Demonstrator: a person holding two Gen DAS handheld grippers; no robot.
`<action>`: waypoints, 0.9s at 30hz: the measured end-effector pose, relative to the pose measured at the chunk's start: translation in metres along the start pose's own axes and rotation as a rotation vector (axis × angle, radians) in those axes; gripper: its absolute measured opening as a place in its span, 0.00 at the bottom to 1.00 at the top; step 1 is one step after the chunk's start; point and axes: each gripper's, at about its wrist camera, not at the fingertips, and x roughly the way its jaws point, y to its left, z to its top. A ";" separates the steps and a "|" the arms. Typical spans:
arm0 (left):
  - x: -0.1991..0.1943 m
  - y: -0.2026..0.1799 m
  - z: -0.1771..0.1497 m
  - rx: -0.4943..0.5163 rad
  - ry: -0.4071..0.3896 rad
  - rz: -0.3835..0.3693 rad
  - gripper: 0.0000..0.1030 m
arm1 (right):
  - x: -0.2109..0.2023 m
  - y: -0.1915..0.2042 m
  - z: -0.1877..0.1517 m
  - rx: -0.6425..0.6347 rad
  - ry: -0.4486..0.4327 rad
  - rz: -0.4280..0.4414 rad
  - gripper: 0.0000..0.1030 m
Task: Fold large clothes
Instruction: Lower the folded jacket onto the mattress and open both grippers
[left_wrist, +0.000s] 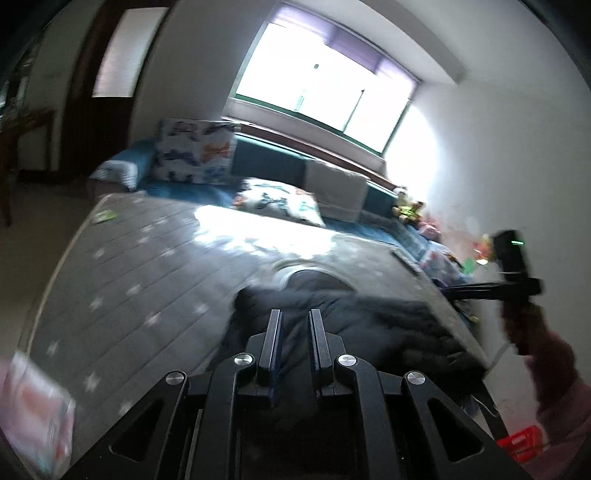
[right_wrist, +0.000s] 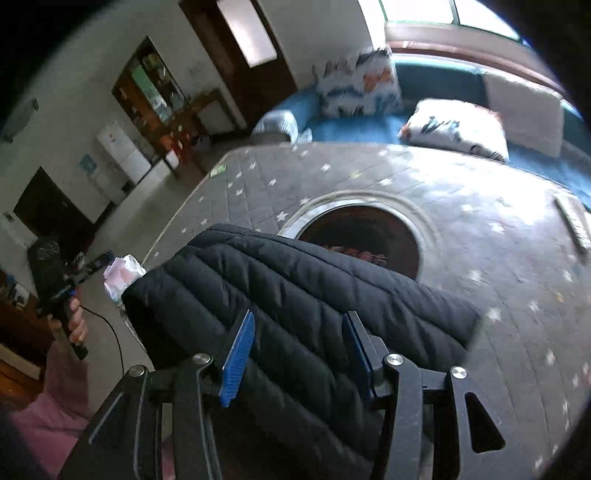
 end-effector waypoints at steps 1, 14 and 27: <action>0.012 -0.005 0.015 -0.001 0.023 -0.024 0.15 | 0.017 0.002 0.014 0.018 0.028 -0.011 0.53; 0.182 -0.055 0.071 0.040 0.359 -0.073 0.15 | 0.145 0.000 0.044 0.036 0.214 -0.197 0.53; 0.216 -0.062 -0.025 0.176 0.491 -0.070 0.14 | 0.122 0.024 -0.017 -0.075 0.213 -0.181 0.53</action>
